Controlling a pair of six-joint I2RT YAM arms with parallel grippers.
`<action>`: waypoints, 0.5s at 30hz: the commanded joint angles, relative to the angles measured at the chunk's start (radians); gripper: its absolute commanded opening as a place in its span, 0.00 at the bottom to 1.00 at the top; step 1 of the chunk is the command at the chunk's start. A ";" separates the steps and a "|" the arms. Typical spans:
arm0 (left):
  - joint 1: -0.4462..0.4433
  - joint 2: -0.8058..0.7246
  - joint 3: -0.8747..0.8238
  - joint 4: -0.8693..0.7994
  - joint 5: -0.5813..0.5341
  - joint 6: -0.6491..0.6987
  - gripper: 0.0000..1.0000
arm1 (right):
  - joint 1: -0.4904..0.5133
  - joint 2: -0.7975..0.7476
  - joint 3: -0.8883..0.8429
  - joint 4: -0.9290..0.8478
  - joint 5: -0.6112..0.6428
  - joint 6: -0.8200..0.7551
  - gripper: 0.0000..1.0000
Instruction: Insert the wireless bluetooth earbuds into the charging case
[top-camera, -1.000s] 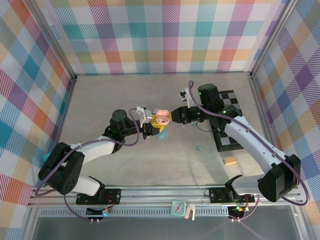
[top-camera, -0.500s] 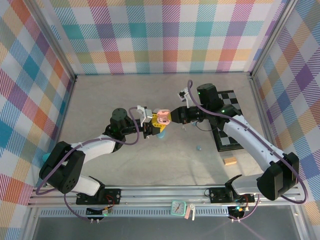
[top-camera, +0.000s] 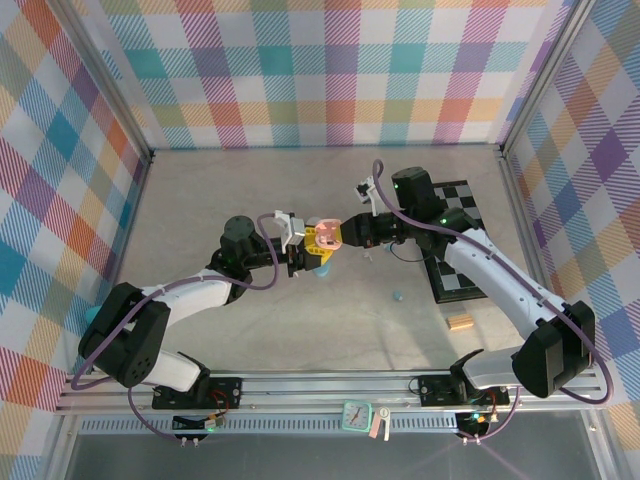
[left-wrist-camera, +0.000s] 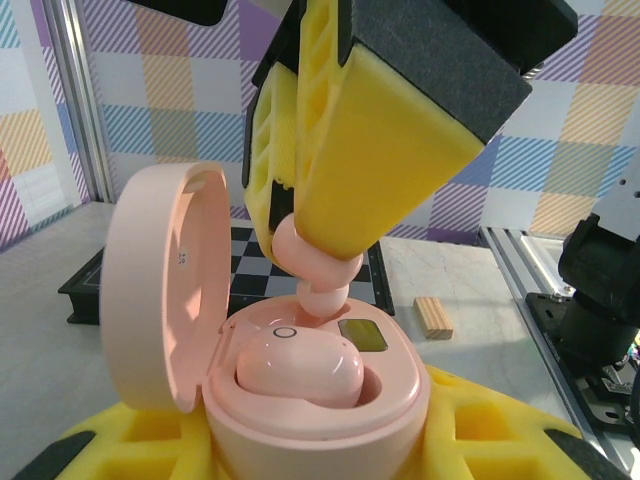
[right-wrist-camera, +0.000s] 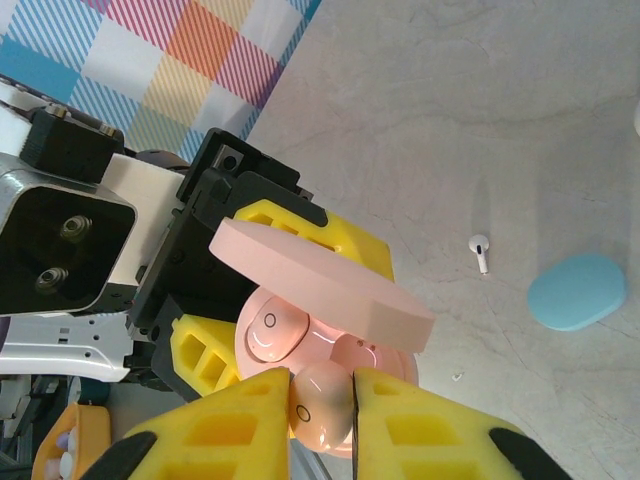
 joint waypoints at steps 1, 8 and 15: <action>-0.012 -0.005 0.027 0.059 0.023 -0.006 0.28 | -0.004 0.013 0.022 0.015 -0.025 0.000 0.21; -0.013 -0.008 0.030 0.067 0.028 -0.015 0.28 | -0.004 0.025 0.023 0.006 -0.020 0.000 0.22; -0.012 -0.007 0.031 0.068 0.030 -0.015 0.28 | -0.004 0.018 0.038 0.001 -0.003 -0.001 0.32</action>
